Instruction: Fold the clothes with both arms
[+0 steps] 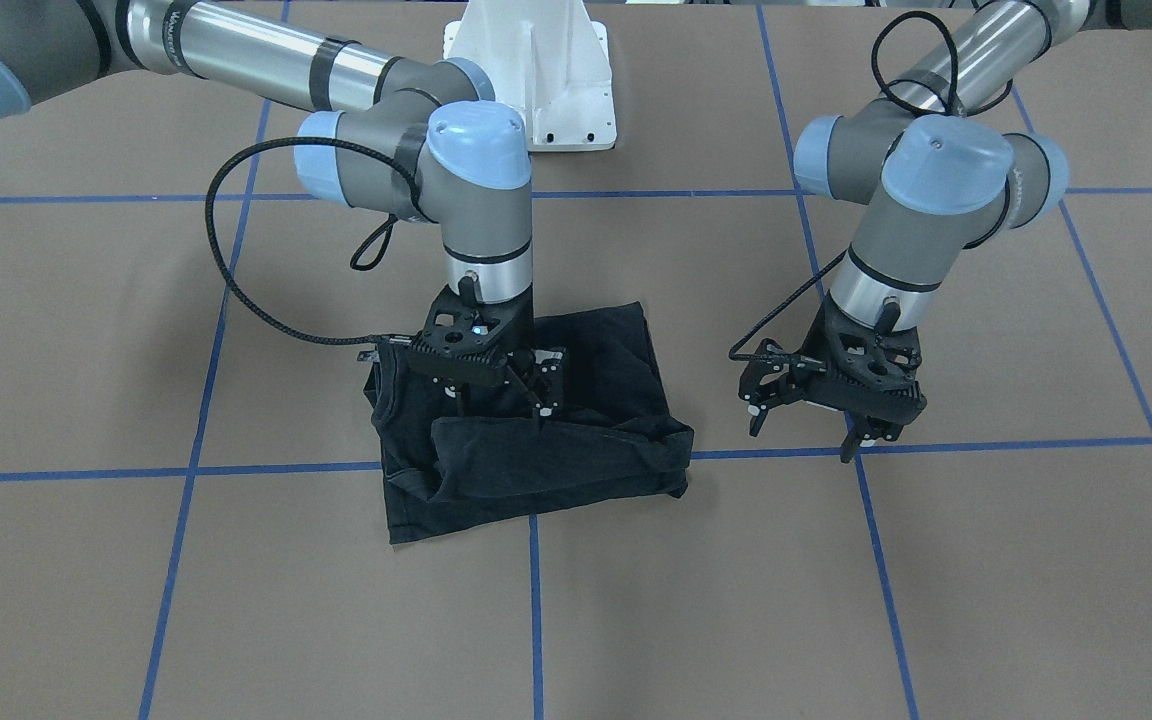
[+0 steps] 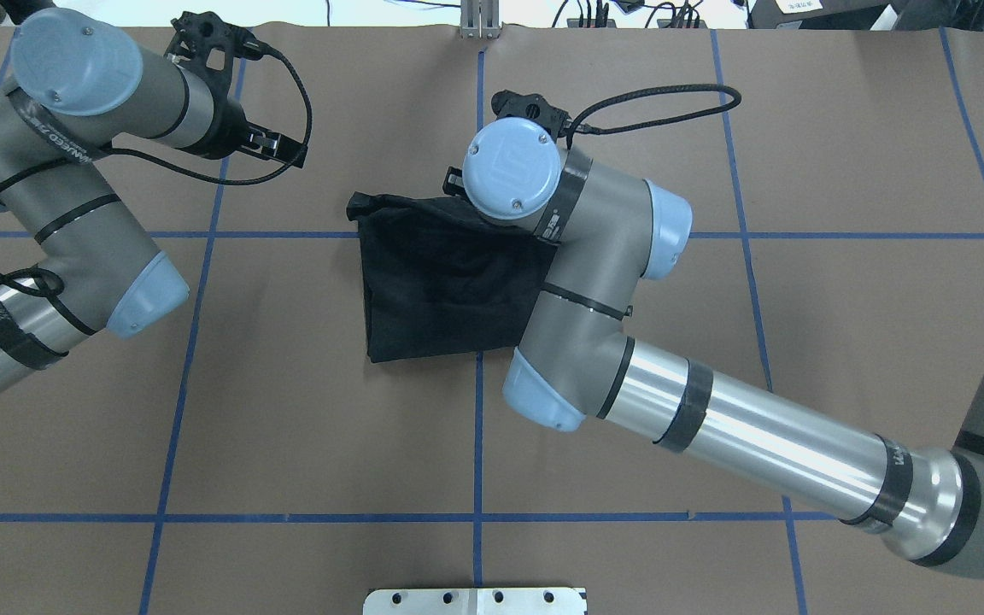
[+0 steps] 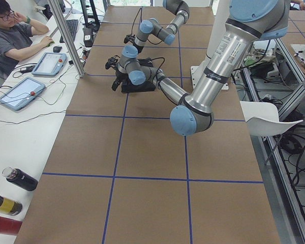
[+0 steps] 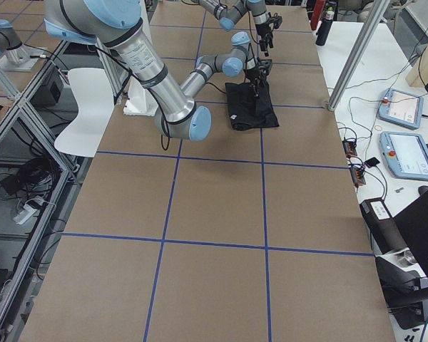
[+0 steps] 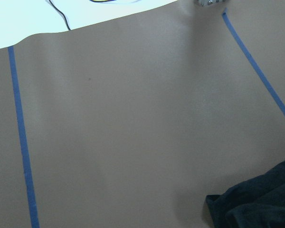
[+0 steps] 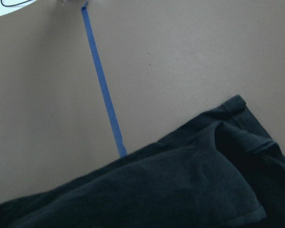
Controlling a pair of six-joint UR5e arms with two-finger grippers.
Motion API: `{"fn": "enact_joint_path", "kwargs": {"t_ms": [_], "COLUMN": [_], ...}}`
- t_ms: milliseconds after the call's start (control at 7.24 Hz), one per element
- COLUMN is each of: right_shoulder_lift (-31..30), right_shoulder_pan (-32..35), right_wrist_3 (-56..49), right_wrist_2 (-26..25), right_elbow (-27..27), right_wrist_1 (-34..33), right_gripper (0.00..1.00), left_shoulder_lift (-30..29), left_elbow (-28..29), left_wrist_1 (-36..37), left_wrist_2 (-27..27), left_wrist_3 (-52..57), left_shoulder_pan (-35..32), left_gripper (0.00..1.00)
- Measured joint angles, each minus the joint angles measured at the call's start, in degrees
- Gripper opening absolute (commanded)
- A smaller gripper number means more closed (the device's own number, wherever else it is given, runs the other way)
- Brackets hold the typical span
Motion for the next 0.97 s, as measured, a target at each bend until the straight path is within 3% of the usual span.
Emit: {"fn": "enact_joint_path", "kwargs": {"t_ms": [553,967], "right_shoulder_lift": [-0.1,0.1], "right_shoulder_pan": [-5.7,-2.9], "right_wrist_3": [0.1,-0.3], "right_wrist_2": [-5.6,-9.0], "right_elbow": [-1.0,-6.4], "right_wrist_1": [-2.9,2.1], "right_gripper": [0.00,0.00], "left_shoulder_lift": [0.7,0.8], "left_elbow": [-0.1,-0.4], "left_wrist_1": [-1.1,-1.1], "left_wrist_2": [-0.1,-0.1], "left_wrist_3": [-0.4,-0.3], "left_shoulder_pan": [0.0,-0.1], "left_gripper": [1.00,1.00]}}
